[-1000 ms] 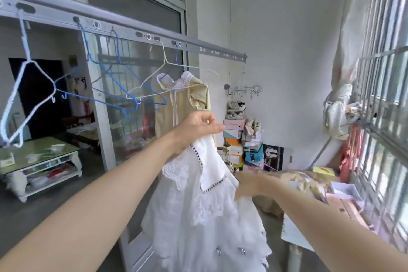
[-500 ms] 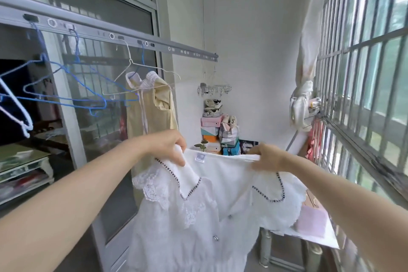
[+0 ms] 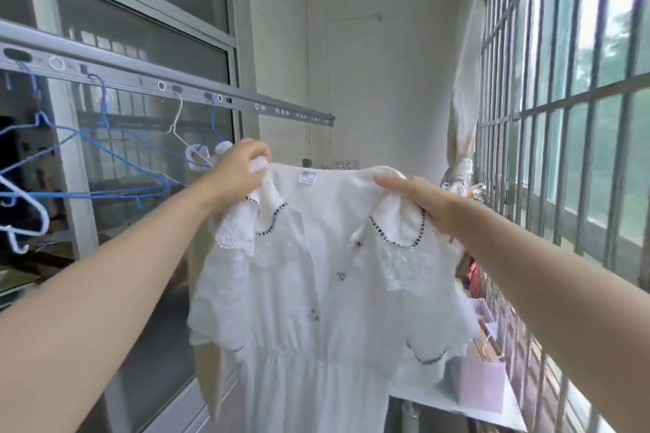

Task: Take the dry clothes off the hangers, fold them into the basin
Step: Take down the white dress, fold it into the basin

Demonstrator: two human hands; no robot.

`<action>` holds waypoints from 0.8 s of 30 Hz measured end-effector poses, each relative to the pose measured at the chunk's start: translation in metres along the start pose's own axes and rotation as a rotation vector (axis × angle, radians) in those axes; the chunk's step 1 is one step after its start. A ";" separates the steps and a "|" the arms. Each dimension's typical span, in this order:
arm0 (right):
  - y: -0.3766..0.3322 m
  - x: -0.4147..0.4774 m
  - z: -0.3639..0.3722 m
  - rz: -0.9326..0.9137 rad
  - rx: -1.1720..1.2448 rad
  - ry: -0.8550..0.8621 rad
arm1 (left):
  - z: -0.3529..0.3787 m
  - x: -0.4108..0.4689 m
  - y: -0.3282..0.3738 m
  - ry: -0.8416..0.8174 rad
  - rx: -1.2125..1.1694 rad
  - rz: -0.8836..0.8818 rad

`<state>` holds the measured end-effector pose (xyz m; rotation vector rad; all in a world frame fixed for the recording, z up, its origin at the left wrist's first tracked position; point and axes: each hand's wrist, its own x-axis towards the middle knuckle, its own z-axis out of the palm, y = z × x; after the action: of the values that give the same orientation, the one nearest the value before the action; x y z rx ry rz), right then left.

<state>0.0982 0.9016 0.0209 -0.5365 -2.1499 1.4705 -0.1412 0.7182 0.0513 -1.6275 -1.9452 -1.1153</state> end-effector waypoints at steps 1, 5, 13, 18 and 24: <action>-0.001 -0.001 -0.006 0.024 -0.006 -0.111 | 0.002 0.001 -0.010 -0.013 0.052 -0.036; 0.008 -0.004 0.005 0.127 -0.616 -0.200 | 0.022 -0.022 -0.047 -0.223 0.328 -0.222; 0.025 0.023 0.026 0.250 -0.940 0.163 | 0.052 -0.027 -0.057 -0.140 0.130 -0.318; 0.047 0.031 0.018 0.412 -0.326 0.226 | 0.046 -0.031 -0.070 -0.463 -0.054 -0.226; 0.044 0.039 0.023 0.207 0.346 0.365 | 0.035 -0.022 -0.070 -0.621 0.033 -0.269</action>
<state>0.0552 0.9221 -0.0213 -0.8413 -1.5575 1.6595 -0.1940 0.7287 -0.0091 -1.8903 -2.6143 -0.6965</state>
